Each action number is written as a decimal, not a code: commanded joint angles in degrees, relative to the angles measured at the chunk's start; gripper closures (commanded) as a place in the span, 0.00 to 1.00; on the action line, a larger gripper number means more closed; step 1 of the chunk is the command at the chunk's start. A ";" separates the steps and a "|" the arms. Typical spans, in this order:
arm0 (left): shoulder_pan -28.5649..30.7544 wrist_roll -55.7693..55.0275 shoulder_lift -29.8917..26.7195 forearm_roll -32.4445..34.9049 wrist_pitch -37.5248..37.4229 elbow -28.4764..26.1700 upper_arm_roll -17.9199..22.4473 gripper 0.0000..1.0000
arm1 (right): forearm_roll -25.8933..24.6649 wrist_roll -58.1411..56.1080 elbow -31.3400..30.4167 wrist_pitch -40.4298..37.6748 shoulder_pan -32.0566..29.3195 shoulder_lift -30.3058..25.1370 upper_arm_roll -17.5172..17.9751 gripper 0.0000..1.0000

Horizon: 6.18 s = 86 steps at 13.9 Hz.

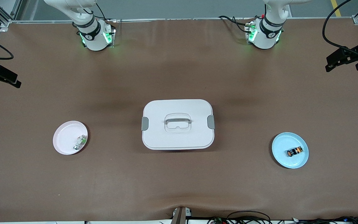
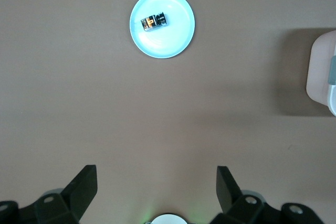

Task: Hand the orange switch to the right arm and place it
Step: 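Reach the left gripper down toward the orange switch on the blue plate, then lower the left gripper and close it on the orange switch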

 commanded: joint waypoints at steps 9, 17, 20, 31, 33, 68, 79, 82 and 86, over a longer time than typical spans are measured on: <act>0.15 1.12 2.90 0.90 -1.21 2.75 0.07 0.00 | 1.15 -0.51 -0.95 0.34 -0.64 -1.22 0.14 0.00; 3.14 -0.10 9.94 0.90 4.22 0.58 0.42 0.00 | 1.15 -0.60 -1.03 0.34 -0.72 -1.13 0.05 0.00; 4.54 -0.02 9.94 0.99 14.93 -6.80 0.42 0.00 | 1.15 -0.60 -0.95 0.34 -0.72 -1.13 0.05 0.00; 6.03 -2.39 19.96 0.90 31.03 -11.74 0.42 0.00 | 1.15 -0.51 -0.95 0.34 -0.55 -1.22 0.14 0.00; 6.13 -3.10 22.59 0.82 34.98 -11.74 0.42 0.00 | 1.15 -0.59 -0.95 0.34 -0.55 -1.13 0.14 0.00; 4.72 -16.19 43.34 -0.06 55.57 -5.50 2.00 0.00 | 1.15 -0.60 -0.95 0.34 -0.64 -1.13 0.14 0.00; 4.10 -16.19 46.68 -0.94 60.84 -4.27 2.00 0.00 | 1.15 -0.60 -1.03 0.34 -0.63 -1.13 0.14 0.00; 4.10 -16.19 46.68 -0.94 60.84 -4.53 2.00 0.19 | 1.15 -0.60 -1.03 0.34 -0.55 -1.22 0.14 0.00; 4.19 -16.28 46.25 -1.03 60.58 -5.15 2.00 0.70 | 1.15 -0.60 -1.03 0.34 -0.63 -1.13 0.05 0.00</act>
